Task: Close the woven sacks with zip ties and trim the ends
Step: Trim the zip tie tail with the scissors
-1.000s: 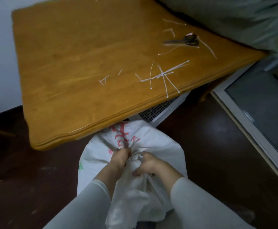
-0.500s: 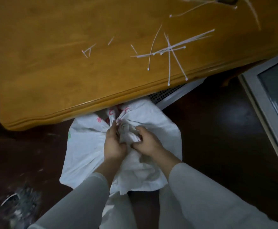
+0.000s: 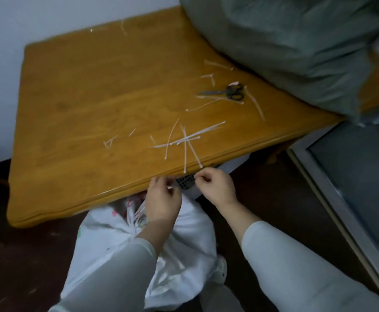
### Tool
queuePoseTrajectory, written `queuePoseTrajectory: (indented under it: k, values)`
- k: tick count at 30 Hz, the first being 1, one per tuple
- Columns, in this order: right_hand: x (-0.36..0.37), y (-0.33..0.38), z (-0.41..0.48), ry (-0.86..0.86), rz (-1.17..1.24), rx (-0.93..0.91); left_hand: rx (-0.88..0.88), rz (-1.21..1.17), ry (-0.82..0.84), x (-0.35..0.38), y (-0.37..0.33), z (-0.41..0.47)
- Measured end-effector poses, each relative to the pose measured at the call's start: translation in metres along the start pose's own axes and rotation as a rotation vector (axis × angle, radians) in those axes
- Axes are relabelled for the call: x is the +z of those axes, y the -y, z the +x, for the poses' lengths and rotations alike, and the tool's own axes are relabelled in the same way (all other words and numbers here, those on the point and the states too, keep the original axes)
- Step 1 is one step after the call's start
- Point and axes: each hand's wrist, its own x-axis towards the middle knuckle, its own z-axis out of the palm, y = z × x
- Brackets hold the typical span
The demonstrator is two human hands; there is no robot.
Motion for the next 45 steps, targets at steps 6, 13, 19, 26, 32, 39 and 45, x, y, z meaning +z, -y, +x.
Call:
queuePoseTrajectory:
  k: [6,13,19,26,32,39,45]
  values:
    - [-0.087,-0.003,0.053,-0.262,-0.061,-0.027,0.142,-0.081,0.040,0.026,-0.100,0.050]
    - [-0.137,0.004,0.158,-0.341,-0.200,-0.087,0.120,-0.013,0.100,0.052,-0.146,0.113]
    - [-0.148,0.004,0.231,-0.331,-0.381,-0.002,0.109,0.054,0.078,0.058,-0.150,0.151]
    - [-0.144,0.001,0.253,-0.294,-0.523,0.076,0.069,0.056,0.063,0.056,-0.141,0.153]
    - [-0.148,0.013,0.226,-0.342,-0.501,-0.031,-0.014,-0.125,0.012,0.047,-0.133,0.147]
    - [-0.119,0.034,0.133,-0.225,-0.178,-0.210,-0.401,-0.796,0.025,0.024,-0.141,0.136]
    - [-0.085,0.055,0.076,-0.152,-0.168,-0.253,-0.468,-1.167,-0.041,-0.009,-0.121,0.108]
